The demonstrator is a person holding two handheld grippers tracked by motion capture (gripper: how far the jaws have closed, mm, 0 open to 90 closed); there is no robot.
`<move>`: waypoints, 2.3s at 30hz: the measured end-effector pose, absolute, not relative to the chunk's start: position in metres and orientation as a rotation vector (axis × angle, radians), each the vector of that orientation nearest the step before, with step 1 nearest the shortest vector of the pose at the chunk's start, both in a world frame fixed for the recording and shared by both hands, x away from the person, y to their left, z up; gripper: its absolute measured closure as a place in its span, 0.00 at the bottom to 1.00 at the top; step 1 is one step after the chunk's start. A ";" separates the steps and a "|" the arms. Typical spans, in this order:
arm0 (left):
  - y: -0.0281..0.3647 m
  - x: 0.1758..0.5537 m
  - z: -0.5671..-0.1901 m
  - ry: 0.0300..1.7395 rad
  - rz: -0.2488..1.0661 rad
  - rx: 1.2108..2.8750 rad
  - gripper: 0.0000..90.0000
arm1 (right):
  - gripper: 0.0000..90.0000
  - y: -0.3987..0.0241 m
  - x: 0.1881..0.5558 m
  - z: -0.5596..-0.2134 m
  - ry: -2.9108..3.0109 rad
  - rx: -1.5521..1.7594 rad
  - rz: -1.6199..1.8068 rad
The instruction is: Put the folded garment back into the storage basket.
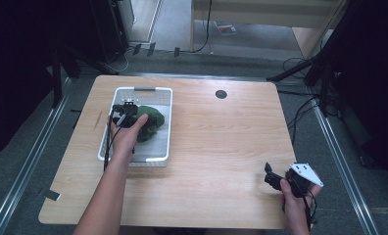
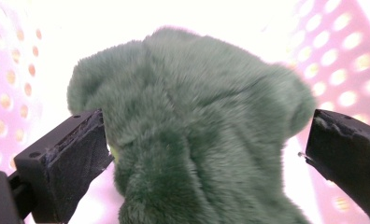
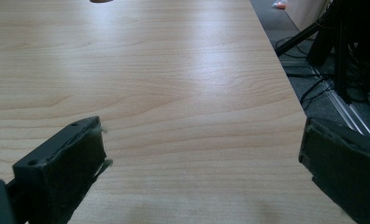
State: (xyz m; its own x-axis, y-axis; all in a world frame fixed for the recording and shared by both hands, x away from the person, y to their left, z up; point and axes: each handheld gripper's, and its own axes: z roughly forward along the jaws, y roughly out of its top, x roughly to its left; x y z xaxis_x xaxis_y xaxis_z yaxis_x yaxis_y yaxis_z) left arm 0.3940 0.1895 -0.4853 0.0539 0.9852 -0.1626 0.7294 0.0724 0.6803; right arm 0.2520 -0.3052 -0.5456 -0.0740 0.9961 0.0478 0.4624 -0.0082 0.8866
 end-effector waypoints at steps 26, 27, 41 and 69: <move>0.202 0.334 -0.415 1.515 0.668 1.614 0.00 | 0.01 -0.305 0.252 -0.545 1.612 1.533 1.023; 0.202 0.334 -0.415 1.515 0.668 1.614 0.00 | 0.01 -0.305 0.252 -0.545 1.612 1.533 1.023; 0.239 0.288 -0.422 1.511 0.703 1.562 0.00 | 0.01 -0.304 0.252 -0.546 1.611 1.533 1.022; 0.320 0.212 -0.490 1.615 0.803 1.380 0.00 | 0.01 -0.304 0.251 -0.546 1.610 1.527 1.014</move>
State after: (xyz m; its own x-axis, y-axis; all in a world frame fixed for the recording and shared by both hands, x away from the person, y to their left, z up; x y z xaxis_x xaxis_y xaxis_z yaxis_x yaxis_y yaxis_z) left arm 0.2124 0.3200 -0.4899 -0.0375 0.9810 -0.1902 0.4401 0.1871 0.8783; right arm 0.2515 -0.3038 -0.5455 -0.0727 0.9968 0.0329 0.4605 0.0043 0.8877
